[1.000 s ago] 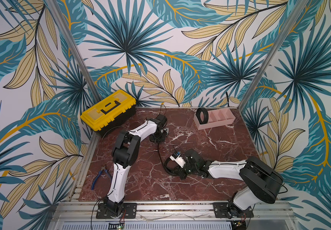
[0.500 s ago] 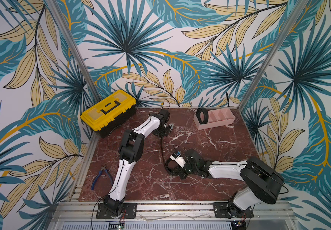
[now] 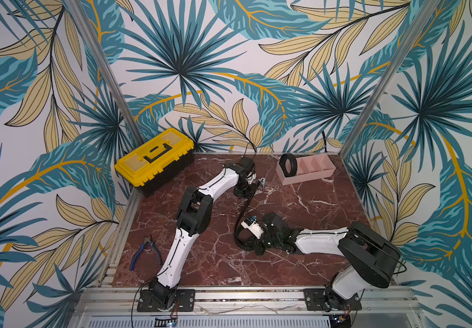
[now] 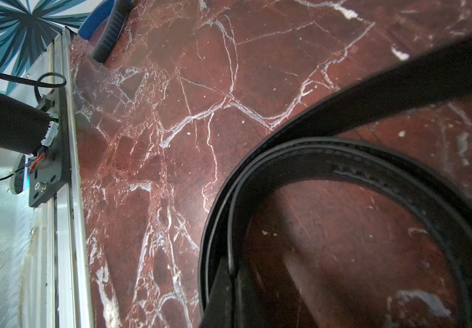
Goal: Place the belts into the storage roll
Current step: Roll the belt at the center of the board.
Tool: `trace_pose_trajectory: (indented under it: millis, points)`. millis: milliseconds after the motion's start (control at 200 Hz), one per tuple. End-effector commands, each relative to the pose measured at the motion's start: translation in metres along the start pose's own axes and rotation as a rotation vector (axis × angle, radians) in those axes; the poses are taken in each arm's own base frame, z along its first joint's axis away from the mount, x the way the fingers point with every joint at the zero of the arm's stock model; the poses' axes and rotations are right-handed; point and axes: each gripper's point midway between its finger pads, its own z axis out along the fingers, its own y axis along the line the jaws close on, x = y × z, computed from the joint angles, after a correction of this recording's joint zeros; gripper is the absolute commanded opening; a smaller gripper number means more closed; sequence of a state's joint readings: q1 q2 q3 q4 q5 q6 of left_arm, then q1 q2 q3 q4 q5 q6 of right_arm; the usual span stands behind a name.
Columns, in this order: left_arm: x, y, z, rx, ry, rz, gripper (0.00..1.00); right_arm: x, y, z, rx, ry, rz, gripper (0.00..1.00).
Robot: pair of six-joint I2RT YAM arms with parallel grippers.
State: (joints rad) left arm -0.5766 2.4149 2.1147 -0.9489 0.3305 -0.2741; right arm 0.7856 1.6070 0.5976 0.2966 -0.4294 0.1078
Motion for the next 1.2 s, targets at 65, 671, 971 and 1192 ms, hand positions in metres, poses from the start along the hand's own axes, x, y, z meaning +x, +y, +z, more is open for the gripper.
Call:
trace_pose_trajectory:
  millis: [65, 671, 971, 1192]
  points:
    - [0.005, -0.048, 0.024, 0.135, 0.042, 0.034, 0.00, 0.035, -0.001, 0.006, -0.003, 0.129, 0.044, 0.00]
    - [0.024, -0.055, -0.003, 0.066, 0.035, 0.041, 0.73, 0.036, -0.004, 0.007, 0.010, 0.118, 0.067, 0.00]
    - [-0.010, 0.046, -0.134, -0.209, -0.322, -0.271, 0.99, 0.036, -0.003, 0.007, 0.008, 0.113, 0.072, 0.00]
    - [0.082, 0.068, -0.123, -0.179, -0.217, -0.440, 0.98, 0.035, -0.003, 0.008, 0.006, 0.113, 0.077, 0.00]
